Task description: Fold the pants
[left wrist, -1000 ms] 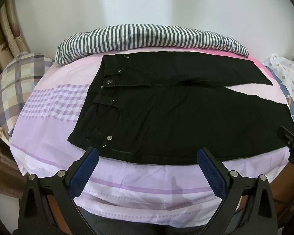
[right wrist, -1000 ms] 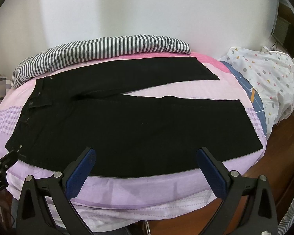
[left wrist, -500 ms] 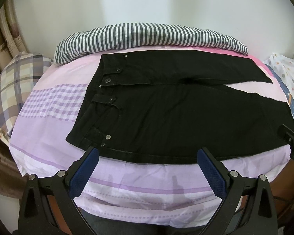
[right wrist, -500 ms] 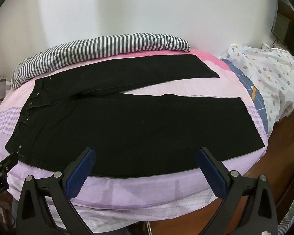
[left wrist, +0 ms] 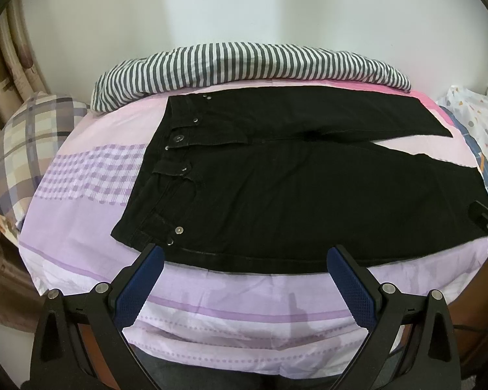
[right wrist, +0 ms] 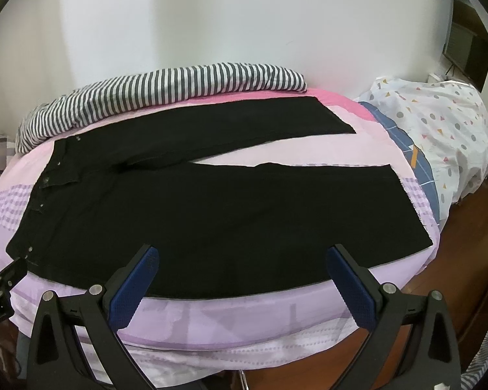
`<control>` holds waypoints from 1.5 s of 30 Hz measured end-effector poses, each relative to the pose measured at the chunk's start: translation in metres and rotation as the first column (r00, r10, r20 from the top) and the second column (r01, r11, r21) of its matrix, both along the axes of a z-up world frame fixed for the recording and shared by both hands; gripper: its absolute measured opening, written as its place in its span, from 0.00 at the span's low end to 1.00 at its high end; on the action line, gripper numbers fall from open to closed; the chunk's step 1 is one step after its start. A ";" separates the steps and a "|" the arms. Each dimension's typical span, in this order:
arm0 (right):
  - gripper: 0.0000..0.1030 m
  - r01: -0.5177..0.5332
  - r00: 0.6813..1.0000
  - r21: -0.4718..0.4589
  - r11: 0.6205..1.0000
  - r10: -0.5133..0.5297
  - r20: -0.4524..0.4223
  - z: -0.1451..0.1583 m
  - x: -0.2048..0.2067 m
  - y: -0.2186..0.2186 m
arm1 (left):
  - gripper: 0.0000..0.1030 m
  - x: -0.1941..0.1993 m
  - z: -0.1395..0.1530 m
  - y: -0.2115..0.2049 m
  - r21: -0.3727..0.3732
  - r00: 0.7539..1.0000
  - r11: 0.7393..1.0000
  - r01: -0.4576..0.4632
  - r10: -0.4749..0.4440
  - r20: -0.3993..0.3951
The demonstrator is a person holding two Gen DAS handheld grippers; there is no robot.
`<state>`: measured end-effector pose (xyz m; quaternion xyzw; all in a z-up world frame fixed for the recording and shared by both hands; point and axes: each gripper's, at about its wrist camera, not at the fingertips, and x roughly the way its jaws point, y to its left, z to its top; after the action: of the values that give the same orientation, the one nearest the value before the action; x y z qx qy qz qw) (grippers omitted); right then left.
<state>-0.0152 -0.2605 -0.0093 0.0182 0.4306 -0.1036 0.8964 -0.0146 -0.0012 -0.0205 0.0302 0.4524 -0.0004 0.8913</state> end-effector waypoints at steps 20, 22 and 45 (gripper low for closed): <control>0.99 0.041 0.990 -0.016 0.999 -0.038 0.135 0.013 -0.047 -0.017 | 0.97 -0.030 0.008 -0.025 -0.008 0.993 0.997 0.082 -0.081 0.086; 0.99 0.049 0.989 -0.014 0.999 -0.047 0.140 0.012 -0.050 -0.019 | 0.97 -0.033 0.008 -0.026 -0.011 0.992 0.996 0.087 -0.085 0.095; 0.99 0.070 0.977 -0.030 0.997 -0.063 0.203 0.019 -0.060 -0.017 | 0.97 -0.041 0.010 -0.027 -0.029 0.987 0.994 0.101 -0.097 0.124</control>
<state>-0.0754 -0.2776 0.0096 0.0266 0.3343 -0.1391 0.9318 -0.0560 -0.0277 -0.0105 0.0370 0.3946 -0.0508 0.9167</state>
